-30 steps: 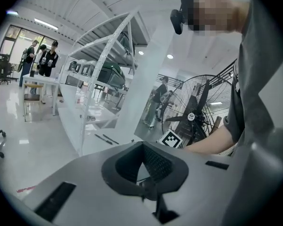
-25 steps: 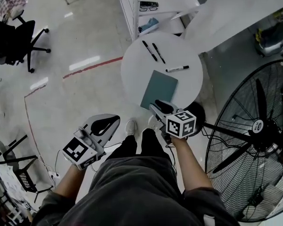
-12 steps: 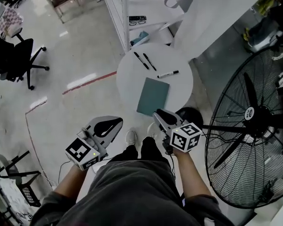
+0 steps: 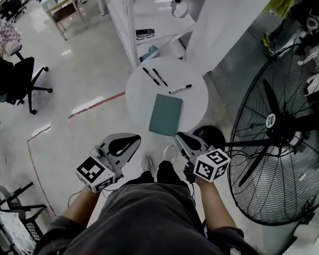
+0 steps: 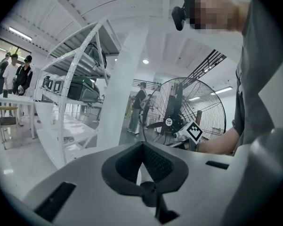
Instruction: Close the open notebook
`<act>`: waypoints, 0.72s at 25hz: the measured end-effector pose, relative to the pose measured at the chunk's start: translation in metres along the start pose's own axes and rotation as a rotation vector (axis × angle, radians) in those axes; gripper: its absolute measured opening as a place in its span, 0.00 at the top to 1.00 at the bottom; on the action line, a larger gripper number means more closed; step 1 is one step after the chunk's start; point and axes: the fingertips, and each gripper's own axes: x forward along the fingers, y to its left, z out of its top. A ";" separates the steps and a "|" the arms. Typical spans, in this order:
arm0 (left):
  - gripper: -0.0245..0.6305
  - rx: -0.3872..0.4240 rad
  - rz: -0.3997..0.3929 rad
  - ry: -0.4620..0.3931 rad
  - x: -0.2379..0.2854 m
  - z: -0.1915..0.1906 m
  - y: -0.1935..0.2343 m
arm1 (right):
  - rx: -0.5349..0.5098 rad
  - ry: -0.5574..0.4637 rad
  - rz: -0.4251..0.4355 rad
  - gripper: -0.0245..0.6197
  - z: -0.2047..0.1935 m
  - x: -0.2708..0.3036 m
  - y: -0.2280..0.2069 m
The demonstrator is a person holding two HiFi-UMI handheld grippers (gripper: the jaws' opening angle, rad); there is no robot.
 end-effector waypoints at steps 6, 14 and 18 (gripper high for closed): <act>0.94 0.026 -0.023 -0.025 0.005 0.008 -0.010 | -0.005 -0.027 -0.002 0.91 0.006 -0.017 0.006; 0.94 0.042 -0.057 -0.043 0.015 0.017 -0.022 | -0.027 -0.059 -0.002 0.92 0.017 -0.033 0.017; 0.94 0.039 -0.068 -0.054 0.020 0.023 -0.024 | -0.043 -0.077 -0.002 0.93 0.024 -0.039 0.022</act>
